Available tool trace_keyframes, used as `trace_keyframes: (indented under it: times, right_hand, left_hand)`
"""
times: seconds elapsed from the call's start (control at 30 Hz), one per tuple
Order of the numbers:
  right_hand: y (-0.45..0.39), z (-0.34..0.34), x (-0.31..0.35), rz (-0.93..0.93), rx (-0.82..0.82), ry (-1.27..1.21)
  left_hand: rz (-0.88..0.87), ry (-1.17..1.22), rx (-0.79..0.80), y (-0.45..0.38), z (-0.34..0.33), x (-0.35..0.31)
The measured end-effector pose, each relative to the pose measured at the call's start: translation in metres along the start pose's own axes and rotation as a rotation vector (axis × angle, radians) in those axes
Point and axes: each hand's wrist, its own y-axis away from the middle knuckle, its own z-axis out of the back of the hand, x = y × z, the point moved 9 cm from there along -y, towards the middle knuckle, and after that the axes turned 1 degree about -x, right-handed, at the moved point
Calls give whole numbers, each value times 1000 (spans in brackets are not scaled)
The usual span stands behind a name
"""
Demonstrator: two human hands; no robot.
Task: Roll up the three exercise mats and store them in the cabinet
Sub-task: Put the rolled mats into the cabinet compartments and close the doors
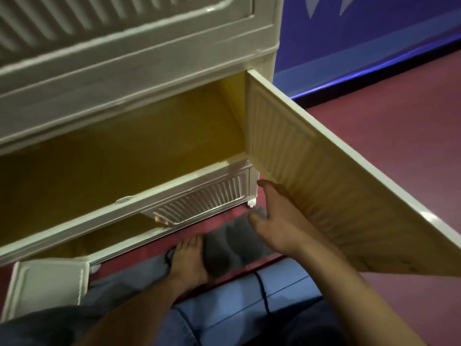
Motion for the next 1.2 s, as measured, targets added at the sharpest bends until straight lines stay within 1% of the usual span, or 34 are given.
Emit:
trace_keyframes:
  times: [0.1,0.2,0.27,0.33,0.37,0.43,0.5,0.53,0.57,0.6,0.63,0.67,0.7,0.73,0.8,0.87,0.93,1.0,1.07,1.1,1.13,1.2]
  right_hand:
    - [10,-1,2,-25,-6,41]
    - [30,-8,-3,-54,43,93]
    - [44,-16,0,-46,89,96]
    - [56,-17,13,9,86,29]
    - [61,-12,23,58,46,-43]
    - [74,8,43,137,-114,-242]
    - [87,24,48,137,-305,-447]
    - [90,26,43,97,-385,-505]
    - [91,25,37,54,-432,-565]
    - [88,17,28,-24,-413,-629]
    - [84,1,19,-120,-338,-727]
    - [81,-22,14,-231,-210,-771]
    - [83,-43,15,-286,-75,-742]
    - [86,-62,19,-270,26,-648]
    - [93,-94,30,-176,151,-513]
    - [110,-119,56,-101,338,-542]
    - [116,-137,82,-83,464,-626]
    - [109,-153,96,-112,430,-799]
    - [89,-164,90,-141,249,-896]
    - [76,-171,83,-186,156,-946]
    - [66,-180,76,-246,93,-968]
    - [39,-199,60,-276,4,-961]
  left_hand:
    - [-4,77,26,28,29,3]
    - [-3,106,19,51,80,5]
    - [14,136,-4,69,117,4]
    - [35,170,-57,88,148,1]
    - [51,186,-87,97,160,2]
    - [91,203,-144,112,182,5]
    - [132,205,-204,125,203,7]
    - [155,216,-232,130,214,7]
    - [177,228,-255,133,224,6]
    - [202,238,-267,134,234,6]
    - [229,247,-273,135,244,5]
    - [259,253,-278,134,253,5]
    - [289,249,-285,133,262,5]
    - [312,239,-287,132,271,4]
    - [335,209,-262,127,286,-1]
    - [326,153,-233,120,297,-6]
    - [302,98,-208,115,302,-9]
    - [292,81,-198,110,301,-9]
    - [296,76,-202,105,296,-7]
    - [300,75,-209,103,294,-6]
    - [300,73,-213,101,293,-6]
    - [269,65,-219,98,292,-3]
